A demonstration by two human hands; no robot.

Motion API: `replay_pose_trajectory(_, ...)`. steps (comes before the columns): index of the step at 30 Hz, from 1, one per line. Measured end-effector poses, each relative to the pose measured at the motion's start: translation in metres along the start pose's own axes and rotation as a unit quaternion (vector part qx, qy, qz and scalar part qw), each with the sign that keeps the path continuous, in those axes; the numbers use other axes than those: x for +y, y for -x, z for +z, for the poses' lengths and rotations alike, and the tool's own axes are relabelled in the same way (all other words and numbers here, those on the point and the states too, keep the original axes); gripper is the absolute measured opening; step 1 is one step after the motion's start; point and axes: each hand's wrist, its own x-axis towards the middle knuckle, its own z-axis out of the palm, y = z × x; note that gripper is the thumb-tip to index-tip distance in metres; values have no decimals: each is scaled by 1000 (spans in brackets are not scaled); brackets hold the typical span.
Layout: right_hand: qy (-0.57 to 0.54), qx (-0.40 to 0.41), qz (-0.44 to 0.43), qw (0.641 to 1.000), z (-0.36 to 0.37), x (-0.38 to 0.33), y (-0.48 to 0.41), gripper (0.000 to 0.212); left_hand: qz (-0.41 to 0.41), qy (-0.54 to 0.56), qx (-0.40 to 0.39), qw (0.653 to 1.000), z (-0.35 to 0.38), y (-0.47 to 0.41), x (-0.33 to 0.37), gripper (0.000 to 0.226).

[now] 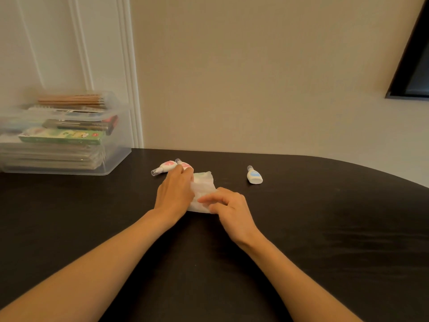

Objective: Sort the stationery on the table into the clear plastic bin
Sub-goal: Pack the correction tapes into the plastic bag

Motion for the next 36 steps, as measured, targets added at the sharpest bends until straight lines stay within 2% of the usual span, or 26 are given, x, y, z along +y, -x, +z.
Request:
replay_pose_trajectory(3,-21,8,4,1000,2,0,0,32,25,-2,14,1000,1,-4,-2,17)
replay_pose_trajectory(8,-91,-8,42,995,-3,2,-4,40,10,14,16,1000,9,-4,2,15)
replay_pose_trajectory(11,-86,-26,43,995,-1,5,-5,45,6,29,43,999,14,-4,2,16)
replay_pose_trajectory(15,-129,-40,67,989,-4,3,-9,42,-2,49,51,997,19,-8,-1,8)
replay_pose_trajectory(17,-162,-47,88,982,-7,3,-10,38,-7,76,57,995,19,-9,-1,14)
replay_pose_trajectory(20,-165,-69,107,978,-7,6,-9,36,-16,91,14,996,13,-11,-3,31)
replay_pose_trajectory(23,-128,-48,101,985,-4,8,-8,39,-19,90,-52,994,2,-12,-9,41)
replay_pose_trajectory(28,-127,41,85,987,-5,6,-7,43,15,130,-134,982,-20,1,-19,26)
replay_pose_trajectory(30,-136,33,94,986,-7,5,-5,43,40,128,-135,982,-25,8,-24,26)
replay_pose_trajectory(33,-77,-27,98,992,-4,2,0,39,94,99,-129,982,-27,17,-31,29)
replay_pose_trajectory(36,-12,-28,87,996,2,1,3,39,133,68,-151,977,-26,26,-36,45)
